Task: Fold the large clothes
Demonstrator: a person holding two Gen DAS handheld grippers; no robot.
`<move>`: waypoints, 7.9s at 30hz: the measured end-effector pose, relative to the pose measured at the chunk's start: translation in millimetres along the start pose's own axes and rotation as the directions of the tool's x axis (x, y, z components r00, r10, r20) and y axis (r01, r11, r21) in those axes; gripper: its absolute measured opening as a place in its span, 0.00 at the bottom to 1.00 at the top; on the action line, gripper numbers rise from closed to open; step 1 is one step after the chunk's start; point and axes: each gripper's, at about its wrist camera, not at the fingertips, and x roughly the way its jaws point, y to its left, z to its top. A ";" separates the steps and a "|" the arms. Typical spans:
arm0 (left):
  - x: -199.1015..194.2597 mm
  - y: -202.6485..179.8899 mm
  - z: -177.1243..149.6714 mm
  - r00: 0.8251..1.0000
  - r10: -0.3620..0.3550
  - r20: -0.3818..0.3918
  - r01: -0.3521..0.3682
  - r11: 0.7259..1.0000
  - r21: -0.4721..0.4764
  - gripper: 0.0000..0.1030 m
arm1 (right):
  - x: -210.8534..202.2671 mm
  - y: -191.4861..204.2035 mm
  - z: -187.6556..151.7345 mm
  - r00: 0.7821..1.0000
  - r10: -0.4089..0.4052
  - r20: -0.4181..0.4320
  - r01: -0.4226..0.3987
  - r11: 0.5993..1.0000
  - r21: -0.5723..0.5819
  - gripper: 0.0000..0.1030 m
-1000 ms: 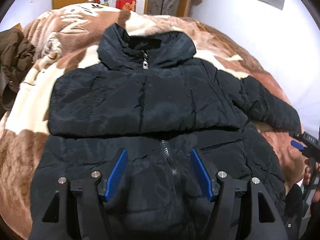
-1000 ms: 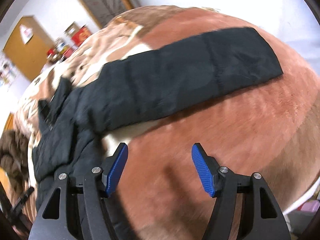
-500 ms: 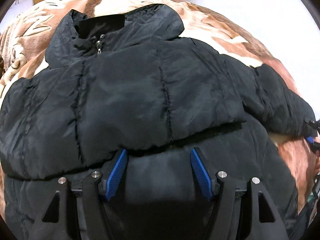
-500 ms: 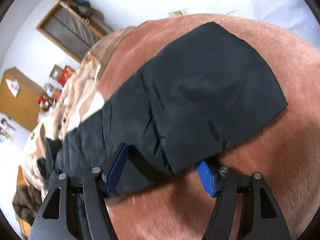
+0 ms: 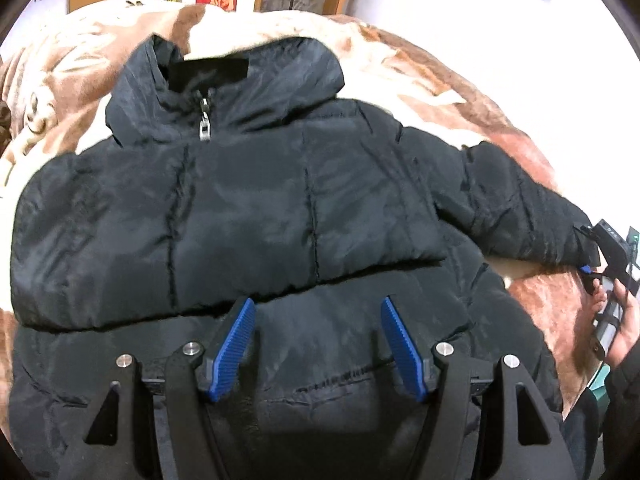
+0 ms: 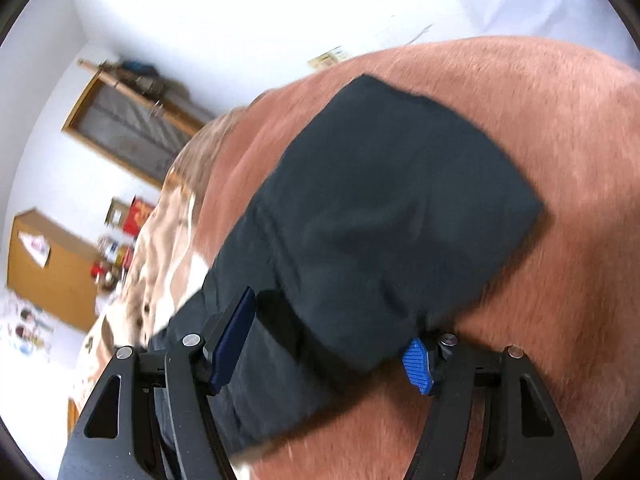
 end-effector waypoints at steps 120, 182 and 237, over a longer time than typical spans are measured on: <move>47.9 118.3 26.8 0.973 0.226 0.038 -0.223 0.972 -0.078 0.70 | 97.6 255.3 -274.8 0.934 -0.197 -0.297 -0.179 0.461 -0.869 0.29; -108.7 116.2 71.2 0.966 0.165 0.200 -0.147 0.984 -0.101 0.70 | -28.4 369.8 -253.1 0.926 0.140 -0.351 -0.373 0.482 -0.793 0.55; -53.3 192.2 1.2 0.988 0.092 0.121 -0.044 0.936 -0.349 0.09 | 15.5 251.1 -261.2 0.864 -0.039 -0.501 -0.369 0.629 -0.684 0.08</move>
